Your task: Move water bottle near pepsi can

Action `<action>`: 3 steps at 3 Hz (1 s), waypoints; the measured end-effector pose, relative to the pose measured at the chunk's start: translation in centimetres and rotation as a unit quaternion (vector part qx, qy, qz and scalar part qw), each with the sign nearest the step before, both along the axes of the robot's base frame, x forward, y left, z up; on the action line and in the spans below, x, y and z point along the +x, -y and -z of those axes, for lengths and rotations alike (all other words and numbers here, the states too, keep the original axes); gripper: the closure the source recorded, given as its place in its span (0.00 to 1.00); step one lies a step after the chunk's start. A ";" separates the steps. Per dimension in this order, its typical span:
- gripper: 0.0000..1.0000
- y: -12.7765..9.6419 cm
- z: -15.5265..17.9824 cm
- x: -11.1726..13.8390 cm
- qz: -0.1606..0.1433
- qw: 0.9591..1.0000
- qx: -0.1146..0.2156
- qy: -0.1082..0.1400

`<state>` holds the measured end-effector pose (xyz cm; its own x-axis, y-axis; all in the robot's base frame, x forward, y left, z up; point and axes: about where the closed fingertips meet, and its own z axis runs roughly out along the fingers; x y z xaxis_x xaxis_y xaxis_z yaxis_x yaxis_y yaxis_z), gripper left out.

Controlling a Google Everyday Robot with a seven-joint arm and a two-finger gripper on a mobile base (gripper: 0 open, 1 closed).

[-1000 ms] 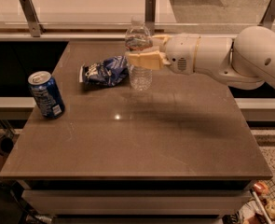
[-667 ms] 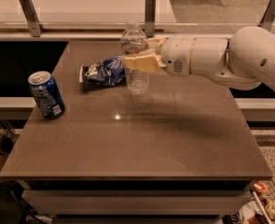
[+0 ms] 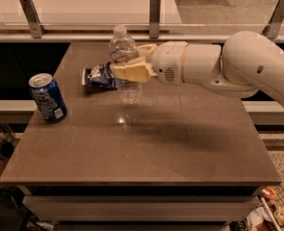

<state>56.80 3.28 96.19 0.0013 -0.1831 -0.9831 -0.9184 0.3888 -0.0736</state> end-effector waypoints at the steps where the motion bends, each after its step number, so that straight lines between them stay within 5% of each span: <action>1: 1.00 -2.1 0.0 -1.0 -0.018 1.000 0.010 0.000; 3: 1.00 -6.0 1.8 -2.7 -0.050 0.998 0.027 -0.012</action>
Offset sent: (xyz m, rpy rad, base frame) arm -0.0259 0.0610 -0.0131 0.0841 0.0155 0.1006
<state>54.07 9.24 94.35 -0.0075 -0.1309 -0.9914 -0.9543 0.2971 -0.0320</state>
